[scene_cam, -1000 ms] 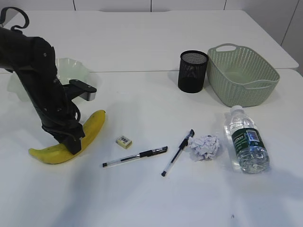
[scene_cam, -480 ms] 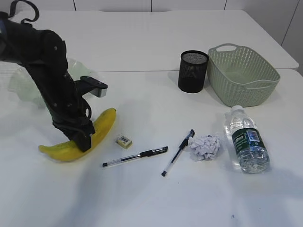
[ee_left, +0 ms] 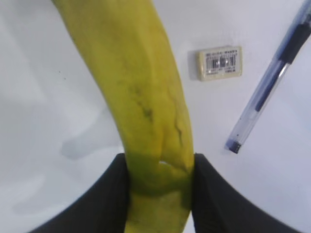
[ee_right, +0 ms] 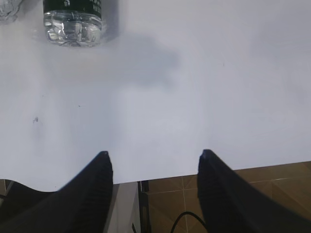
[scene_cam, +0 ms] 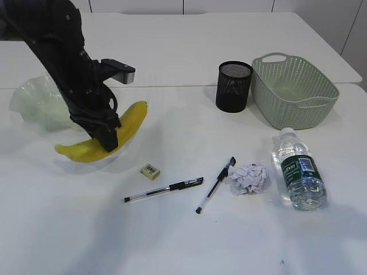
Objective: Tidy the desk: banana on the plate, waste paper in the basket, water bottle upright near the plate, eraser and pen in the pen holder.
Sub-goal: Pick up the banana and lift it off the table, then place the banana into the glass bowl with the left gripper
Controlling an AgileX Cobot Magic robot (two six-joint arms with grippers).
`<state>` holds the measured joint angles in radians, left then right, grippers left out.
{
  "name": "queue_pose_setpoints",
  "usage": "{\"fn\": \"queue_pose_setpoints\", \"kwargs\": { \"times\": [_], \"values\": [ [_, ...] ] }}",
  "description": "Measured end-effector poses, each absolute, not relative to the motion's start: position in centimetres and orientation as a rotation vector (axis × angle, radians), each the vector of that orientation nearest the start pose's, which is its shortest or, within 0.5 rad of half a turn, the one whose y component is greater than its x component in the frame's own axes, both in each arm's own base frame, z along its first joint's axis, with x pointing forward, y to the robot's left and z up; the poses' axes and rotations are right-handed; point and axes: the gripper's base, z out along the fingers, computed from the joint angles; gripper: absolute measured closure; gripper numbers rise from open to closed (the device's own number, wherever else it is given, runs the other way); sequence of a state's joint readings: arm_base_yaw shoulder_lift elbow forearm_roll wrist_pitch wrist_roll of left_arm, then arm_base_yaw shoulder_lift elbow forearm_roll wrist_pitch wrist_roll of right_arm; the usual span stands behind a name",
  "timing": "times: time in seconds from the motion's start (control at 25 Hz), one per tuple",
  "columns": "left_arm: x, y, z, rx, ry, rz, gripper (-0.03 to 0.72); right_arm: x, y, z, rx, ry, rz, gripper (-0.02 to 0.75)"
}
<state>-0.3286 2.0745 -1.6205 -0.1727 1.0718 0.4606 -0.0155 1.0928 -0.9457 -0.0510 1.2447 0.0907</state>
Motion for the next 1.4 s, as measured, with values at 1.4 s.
{"fn": "queue_pose_setpoints", "kwargs": {
  "times": [1.4],
  "values": [
    [47.6,-3.8,30.6,0.306,2.459,0.114,0.449,18.2,-0.9,31.1,0.132,2.847,-0.078,0.317]
  ]
}}
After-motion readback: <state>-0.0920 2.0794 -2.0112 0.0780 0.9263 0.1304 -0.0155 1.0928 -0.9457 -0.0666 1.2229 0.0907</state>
